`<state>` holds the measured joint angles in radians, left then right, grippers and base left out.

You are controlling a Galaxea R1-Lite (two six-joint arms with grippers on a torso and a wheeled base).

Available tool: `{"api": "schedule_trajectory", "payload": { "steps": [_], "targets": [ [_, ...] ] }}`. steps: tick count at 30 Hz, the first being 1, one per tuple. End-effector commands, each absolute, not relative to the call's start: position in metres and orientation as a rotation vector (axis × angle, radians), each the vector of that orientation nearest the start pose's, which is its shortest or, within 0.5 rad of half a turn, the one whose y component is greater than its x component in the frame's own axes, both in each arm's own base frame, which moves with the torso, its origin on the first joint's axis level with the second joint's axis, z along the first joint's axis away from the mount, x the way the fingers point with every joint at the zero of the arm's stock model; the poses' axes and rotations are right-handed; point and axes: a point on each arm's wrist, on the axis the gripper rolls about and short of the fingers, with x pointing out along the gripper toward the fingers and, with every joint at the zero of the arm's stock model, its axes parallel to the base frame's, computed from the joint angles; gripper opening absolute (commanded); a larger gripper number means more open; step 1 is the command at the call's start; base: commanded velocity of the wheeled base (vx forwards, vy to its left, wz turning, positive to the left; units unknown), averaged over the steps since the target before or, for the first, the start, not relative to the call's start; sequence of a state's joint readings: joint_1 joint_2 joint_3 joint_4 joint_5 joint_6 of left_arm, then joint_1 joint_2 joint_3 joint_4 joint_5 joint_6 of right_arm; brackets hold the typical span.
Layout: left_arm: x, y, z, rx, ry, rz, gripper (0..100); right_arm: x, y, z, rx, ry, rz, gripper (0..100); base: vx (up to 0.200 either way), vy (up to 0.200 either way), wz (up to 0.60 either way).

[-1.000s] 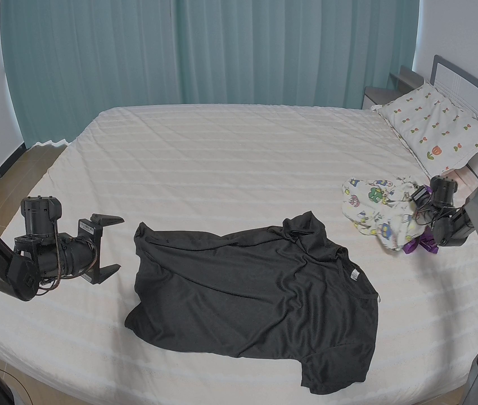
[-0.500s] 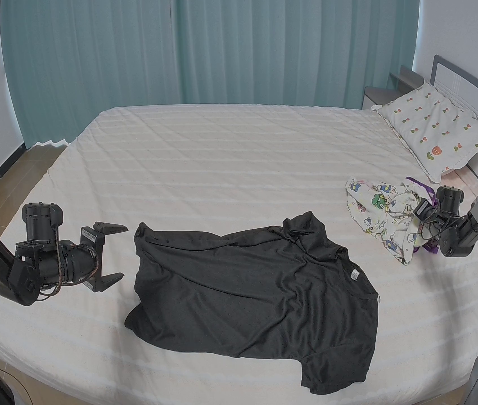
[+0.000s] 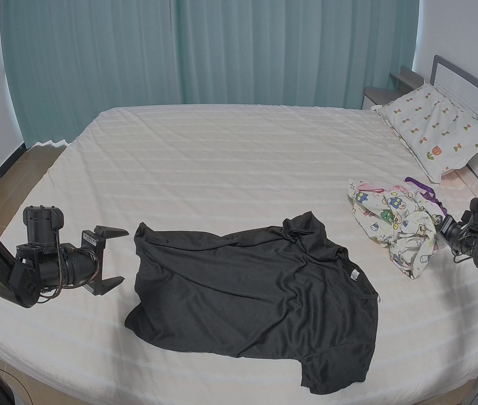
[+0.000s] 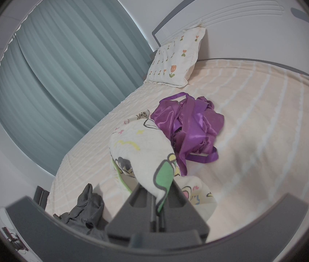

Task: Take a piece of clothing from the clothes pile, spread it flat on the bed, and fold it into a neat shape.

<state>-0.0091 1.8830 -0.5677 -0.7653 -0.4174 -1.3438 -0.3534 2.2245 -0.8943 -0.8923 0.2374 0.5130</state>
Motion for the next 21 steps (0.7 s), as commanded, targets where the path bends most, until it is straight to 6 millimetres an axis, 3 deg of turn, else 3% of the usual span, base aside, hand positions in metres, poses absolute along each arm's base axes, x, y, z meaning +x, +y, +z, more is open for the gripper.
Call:
{"api": "schedule_trajectory", "payload": {
  "steps": [1,4,8,10,13,15,17,21],
  "targets": [
    [0.293,-0.012,0.081,-1.398,0.753,0.018,100,0.329,-0.134,0.063,0.661,0.374,-0.209,0,0.000,0.000,0.00],
    [0.291,-0.013,0.081,-1.398,0.758,0.016,100,0.330,-0.130,0.067,0.651,0.339,-0.237,0,0.000,0.000,0.00],
    [0.289,-0.018,0.080,-1.392,0.775,0.009,100,0.330,-0.130,0.051,0.649,0.381,-0.293,0,0.000,0.000,0.00],
    [0.289,-0.018,0.079,-1.392,0.779,0.013,100,0.323,-0.128,0.047,0.676,0.410,-0.263,0,0.000,0.000,0.00],
    [0.289,-0.018,0.079,-1.392,0.779,0.013,100,0.297,-0.121,0.035,0.706,0.540,-0.189,0,0.000,0.000,0.00],
    [0.289,-0.018,0.079,-1.392,0.781,0.010,100,0.293,-0.121,0.021,0.662,0.624,-0.210,0,0.000,0.000,0.00],
    [0.289,-0.018,0.078,-1.392,0.783,0.012,100,0.286,-0.132,-0.006,0.579,0.731,-0.296,0,0.000,0.000,0.00],
    [0.289,-0.018,0.077,-1.392,0.786,0.014,100,0.278,-0.148,-0.020,0.524,0.757,-0.383,0,0.000,0.000,0.00]
  ]
}}
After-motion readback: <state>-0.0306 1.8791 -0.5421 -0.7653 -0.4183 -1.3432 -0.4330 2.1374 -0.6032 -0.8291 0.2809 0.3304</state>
